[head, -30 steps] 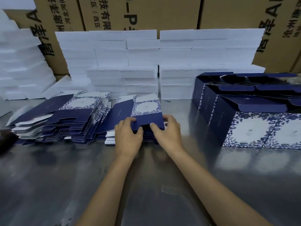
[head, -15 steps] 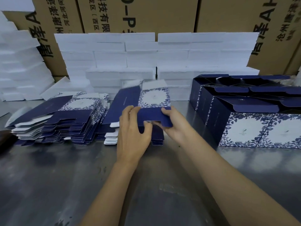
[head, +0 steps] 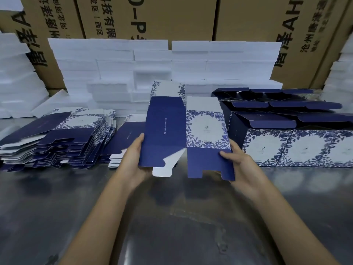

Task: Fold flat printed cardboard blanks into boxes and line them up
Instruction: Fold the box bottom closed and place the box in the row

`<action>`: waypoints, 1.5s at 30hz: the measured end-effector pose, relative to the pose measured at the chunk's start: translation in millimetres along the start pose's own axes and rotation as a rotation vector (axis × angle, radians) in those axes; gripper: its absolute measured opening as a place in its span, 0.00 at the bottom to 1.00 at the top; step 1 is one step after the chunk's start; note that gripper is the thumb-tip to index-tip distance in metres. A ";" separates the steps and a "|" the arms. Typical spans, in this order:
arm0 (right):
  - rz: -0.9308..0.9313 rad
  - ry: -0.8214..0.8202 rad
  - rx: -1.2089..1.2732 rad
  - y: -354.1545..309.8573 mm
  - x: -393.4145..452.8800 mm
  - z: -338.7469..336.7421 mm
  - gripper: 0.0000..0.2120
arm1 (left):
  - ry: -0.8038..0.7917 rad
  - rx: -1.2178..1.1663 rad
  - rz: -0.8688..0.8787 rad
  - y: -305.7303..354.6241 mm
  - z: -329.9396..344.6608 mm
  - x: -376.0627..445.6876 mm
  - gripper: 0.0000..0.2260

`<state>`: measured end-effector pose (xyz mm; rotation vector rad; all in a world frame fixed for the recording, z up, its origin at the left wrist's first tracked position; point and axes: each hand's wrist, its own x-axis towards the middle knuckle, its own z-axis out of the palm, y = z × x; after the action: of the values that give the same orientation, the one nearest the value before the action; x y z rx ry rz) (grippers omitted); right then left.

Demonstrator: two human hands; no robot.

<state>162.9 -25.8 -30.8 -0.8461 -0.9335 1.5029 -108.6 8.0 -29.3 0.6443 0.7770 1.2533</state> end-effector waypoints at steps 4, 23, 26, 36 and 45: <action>-0.025 -0.005 -0.047 -0.6 -0.2 -2.7 0.25 | -0.196 -0.128 0.008 0.1 2.5 -9.5 0.19; 0.052 -0.030 -0.260 10.1 -2.7 43.3 0.15 | -0.203 0.435 0.097 -23.4 23.5 -10.4 0.51; 0.072 -0.019 -0.039 2.2 -3.7 35.6 0.13 | -0.053 0.650 0.207 -20.6 22.3 -11.2 0.58; 0.001 0.150 -0.146 -6.2 -5.1 2.3 0.11 | 0.214 0.882 0.469 -29.3 19.6 -4.4 0.53; 0.125 0.111 -0.035 -5.2 -4.7 -7.7 0.09 | -0.028 0.469 0.059 -4.5 0.0 -6.0 0.27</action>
<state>172.6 -29.3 -29.4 -1.0189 -0.8401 1.5325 -106.8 1.2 -31.8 1.0672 1.0459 1.1171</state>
